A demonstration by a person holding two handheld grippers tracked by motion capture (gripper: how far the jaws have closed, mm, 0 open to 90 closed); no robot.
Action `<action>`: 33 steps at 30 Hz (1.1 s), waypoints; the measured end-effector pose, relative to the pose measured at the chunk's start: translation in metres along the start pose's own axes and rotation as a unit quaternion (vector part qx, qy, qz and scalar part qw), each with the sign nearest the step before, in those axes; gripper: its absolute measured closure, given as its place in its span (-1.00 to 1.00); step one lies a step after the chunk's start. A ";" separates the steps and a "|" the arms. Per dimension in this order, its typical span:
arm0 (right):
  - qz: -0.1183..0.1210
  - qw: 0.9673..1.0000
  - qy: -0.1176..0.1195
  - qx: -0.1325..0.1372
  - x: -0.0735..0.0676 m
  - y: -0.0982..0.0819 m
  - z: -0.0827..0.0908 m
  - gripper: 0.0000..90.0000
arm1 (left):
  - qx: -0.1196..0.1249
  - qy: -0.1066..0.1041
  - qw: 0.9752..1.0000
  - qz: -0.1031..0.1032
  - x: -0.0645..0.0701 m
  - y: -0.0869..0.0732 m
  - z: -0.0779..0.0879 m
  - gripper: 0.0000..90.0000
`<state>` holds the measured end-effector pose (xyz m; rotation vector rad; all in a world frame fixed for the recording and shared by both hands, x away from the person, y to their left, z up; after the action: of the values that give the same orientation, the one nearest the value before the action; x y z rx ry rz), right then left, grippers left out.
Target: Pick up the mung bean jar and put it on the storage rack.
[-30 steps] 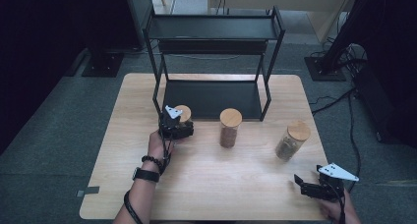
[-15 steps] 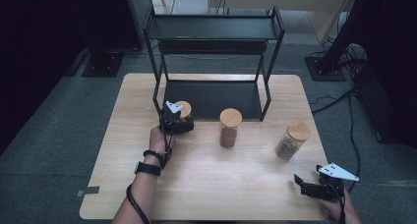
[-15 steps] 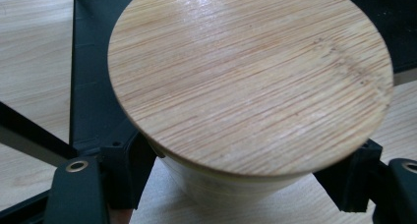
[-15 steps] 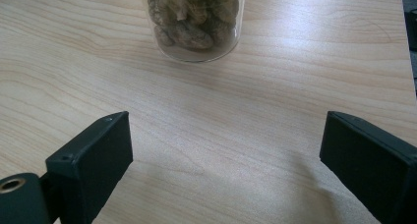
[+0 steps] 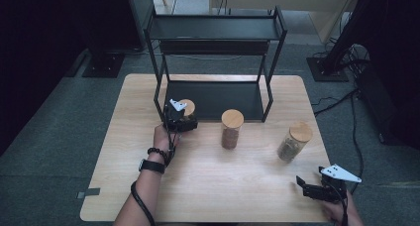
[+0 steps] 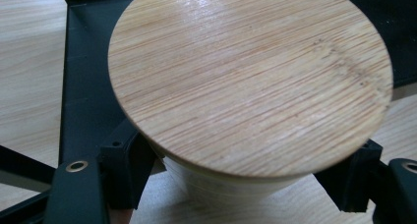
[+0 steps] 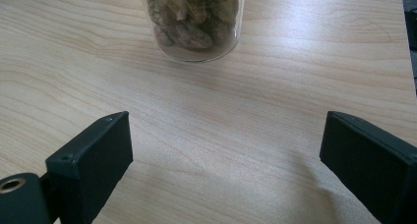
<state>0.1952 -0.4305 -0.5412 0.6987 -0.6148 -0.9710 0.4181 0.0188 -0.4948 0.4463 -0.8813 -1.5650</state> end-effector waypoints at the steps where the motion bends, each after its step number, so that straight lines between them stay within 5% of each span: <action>1: 0.000 1.000 0.000 0.000 0.000 0.000 0.000 -0.88 | 0.000 0.002 1.000 -0.001 0.000 0.001 -0.001 -0.43; 33: -0.001 1.000 0.002 0.001 0.000 0.000 0.000 -0.88 | -0.001 0.011 1.000 -0.006 0.004 0.017 -0.024 -0.43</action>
<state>0.1953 -0.4308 -0.5411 0.7031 -0.6114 -0.9715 0.4454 0.0089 -0.4965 0.4660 -0.8616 -1.5694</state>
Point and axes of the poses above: each handheld gripper's, and its own axes: z roughly backward along the jaws, y roughly out of its top, x roughly to its right, the point moved 2 cm from there along -z, roughly forward along the jaws, and after that the axes turned 15 degrees about z, right-handed, at the moved point
